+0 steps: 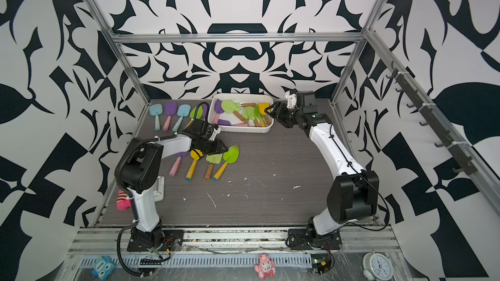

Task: Take the shovel out of the storage box
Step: Place the shovel at the center of the board, then pick up the shovel from the storage box.

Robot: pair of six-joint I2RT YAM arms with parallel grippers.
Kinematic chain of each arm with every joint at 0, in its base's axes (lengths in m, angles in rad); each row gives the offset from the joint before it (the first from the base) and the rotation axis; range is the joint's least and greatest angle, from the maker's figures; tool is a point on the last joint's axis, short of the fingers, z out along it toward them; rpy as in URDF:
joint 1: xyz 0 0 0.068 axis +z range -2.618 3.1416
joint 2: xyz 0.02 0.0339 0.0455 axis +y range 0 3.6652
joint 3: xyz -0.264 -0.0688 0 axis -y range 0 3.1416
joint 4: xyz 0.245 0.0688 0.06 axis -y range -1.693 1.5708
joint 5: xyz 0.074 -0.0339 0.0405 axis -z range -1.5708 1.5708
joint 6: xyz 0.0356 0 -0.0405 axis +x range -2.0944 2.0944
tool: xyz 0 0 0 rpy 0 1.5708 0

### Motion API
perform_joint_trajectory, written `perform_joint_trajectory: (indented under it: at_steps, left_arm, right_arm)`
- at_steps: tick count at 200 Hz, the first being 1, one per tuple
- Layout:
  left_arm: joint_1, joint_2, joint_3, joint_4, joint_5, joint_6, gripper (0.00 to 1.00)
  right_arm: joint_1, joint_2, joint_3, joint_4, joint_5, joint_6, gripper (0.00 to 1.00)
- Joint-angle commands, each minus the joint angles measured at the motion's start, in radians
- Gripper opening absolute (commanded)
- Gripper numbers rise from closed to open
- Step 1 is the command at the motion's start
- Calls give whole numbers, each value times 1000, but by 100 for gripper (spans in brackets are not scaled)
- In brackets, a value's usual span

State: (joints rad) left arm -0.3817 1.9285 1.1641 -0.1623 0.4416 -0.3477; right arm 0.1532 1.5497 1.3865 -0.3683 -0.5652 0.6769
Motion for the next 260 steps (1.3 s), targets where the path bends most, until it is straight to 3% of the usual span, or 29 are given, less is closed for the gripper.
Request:
perform_joint_trajectory:
  at_steps: [1,37,93,174,210,260]
  left_arm:
    - [14,-91,-2,-15,-24,-37,50]
    - [21,-178,52,-34,-37,-53,62]
    - [28,-342,118,-31,-89,-73,77]
    - [28,-578,133,-95,-208,-64,91]
    - [27,-676,129,-147,-256,-48,93]
    - [27,-750,135,-192,-333,-18,95]
  right_arm:
    - [4,43,52,-47,31,-37,69]
    - [15,178,191,-163,81,-127,67]
    - [78,493,590,-419,226,-316,61]
    - [142,878,1078,-645,519,-449,57]
    - [154,966,1148,-672,627,-487,57]
    - [154,1032,1189,-693,663,-529,54]
